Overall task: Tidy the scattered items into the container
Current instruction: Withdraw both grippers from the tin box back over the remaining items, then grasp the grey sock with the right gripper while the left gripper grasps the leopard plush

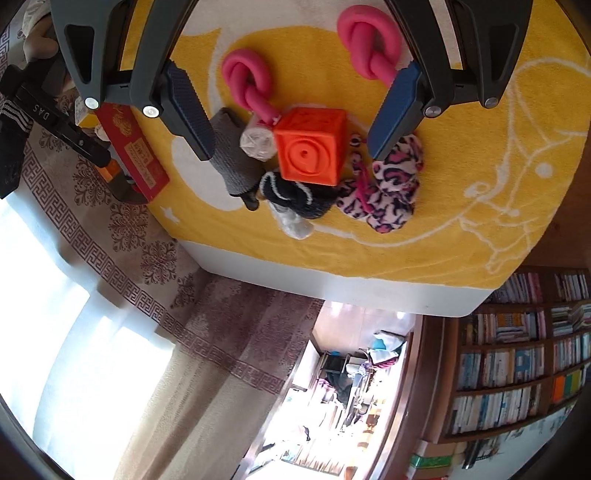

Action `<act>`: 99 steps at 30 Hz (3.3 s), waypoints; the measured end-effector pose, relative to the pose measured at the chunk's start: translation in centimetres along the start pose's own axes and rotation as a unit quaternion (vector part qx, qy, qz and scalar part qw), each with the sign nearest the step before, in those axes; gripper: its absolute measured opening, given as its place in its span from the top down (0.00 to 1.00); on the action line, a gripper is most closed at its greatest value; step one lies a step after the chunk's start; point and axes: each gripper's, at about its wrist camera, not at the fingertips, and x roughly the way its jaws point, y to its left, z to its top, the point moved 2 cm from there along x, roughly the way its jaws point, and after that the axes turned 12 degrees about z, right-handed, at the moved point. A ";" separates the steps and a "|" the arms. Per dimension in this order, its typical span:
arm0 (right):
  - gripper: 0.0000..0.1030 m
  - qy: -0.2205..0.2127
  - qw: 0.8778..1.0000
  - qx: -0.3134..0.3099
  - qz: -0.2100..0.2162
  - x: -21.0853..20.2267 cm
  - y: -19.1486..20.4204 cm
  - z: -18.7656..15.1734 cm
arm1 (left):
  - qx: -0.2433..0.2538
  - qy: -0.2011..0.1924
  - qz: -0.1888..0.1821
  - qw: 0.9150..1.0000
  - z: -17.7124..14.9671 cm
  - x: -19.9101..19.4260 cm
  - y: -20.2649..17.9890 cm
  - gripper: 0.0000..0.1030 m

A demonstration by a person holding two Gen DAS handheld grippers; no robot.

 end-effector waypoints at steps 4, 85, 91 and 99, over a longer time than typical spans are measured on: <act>0.22 0.014 1.000 -0.008 0.009 1.4 1.2 0.3 | -0.023 0.015 0.001 1.000 0.7 0.8 2.6 0.17; 0.59 0.029 0.999 -0.009 0.013 9.0 2.5 -0.4 | 0.022 -0.007 -0.024 0.999 -1.0 3.0 0.5 0.52; 0.59 0.010 1.000 -0.010 0.012 7.8 2.5 -0.1 | 0.033 -0.015 -0.031 0.999 -1.0 2.4 -0.6 0.52; 0.59 -0.011 1.000 0.003 0.011 6.3 1.6 0.0 | 0.074 -0.023 -0.007 0.997 -1.4 3.0 -2.8 0.54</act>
